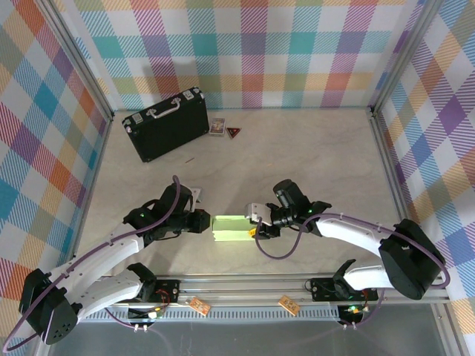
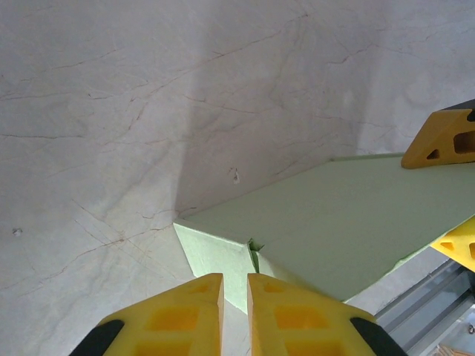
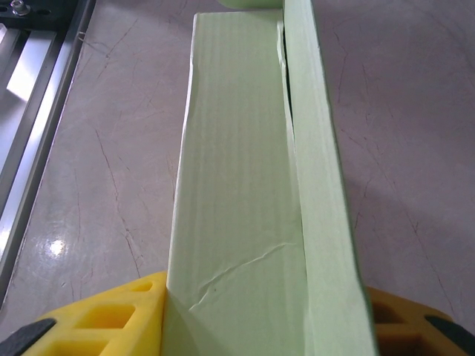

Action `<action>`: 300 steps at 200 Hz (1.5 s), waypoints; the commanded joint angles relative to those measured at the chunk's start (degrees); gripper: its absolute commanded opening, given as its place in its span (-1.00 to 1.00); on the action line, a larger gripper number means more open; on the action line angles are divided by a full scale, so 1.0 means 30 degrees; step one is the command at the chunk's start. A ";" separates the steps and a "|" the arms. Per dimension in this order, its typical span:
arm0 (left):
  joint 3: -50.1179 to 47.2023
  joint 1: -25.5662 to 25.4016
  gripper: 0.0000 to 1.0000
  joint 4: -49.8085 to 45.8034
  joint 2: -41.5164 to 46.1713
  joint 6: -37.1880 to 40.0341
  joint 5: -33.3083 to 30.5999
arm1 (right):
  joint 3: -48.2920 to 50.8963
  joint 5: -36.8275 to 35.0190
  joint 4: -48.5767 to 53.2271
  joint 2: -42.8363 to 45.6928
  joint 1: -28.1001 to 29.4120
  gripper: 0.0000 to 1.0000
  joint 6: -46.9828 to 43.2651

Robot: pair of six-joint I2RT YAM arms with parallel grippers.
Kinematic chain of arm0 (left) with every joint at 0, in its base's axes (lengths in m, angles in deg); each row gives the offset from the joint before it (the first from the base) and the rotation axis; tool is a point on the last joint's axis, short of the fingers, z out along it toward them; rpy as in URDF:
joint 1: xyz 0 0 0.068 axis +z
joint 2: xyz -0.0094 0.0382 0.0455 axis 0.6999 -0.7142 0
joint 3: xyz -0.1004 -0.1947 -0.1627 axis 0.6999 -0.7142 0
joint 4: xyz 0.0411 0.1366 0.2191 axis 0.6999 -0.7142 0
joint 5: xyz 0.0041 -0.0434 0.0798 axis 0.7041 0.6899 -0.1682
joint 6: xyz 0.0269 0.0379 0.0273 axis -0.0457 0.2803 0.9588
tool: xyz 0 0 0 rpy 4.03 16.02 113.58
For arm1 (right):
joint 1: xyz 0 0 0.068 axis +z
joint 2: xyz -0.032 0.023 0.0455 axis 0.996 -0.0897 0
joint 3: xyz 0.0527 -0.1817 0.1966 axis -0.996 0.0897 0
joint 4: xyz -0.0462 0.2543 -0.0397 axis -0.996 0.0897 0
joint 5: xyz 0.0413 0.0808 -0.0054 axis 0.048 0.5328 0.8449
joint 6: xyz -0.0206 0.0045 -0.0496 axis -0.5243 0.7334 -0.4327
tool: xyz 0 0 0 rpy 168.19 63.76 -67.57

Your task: Fold the paper box

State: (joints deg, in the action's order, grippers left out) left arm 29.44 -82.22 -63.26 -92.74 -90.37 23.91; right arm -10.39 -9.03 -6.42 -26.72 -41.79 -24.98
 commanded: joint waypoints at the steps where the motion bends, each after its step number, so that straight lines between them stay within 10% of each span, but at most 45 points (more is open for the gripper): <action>1: 0.0774 -0.0287 -0.66 0.1119 -0.0392 0.0292 0.1169 | -0.0479 0.0681 0.0505 -0.0304 -0.0089 -0.10 -0.0072; 151: -0.0185 -0.0604 -0.09 0.5931 -0.1320 0.3704 0.1870 | -0.2125 0.1722 0.2079 -0.1725 -0.0696 -0.10 -0.1858; 300: -0.5196 -0.0635 0.15 1.2253 0.0062 1.4589 0.5274 | -0.4085 0.2294 0.5534 -0.2223 -0.2161 -0.15 -0.4270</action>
State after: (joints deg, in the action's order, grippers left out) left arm 16.22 -82.11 -27.70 -92.06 -54.46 27.51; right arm -19.83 -5.35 10.26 -32.19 -48.58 -35.89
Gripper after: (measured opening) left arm 0.569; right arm 0.425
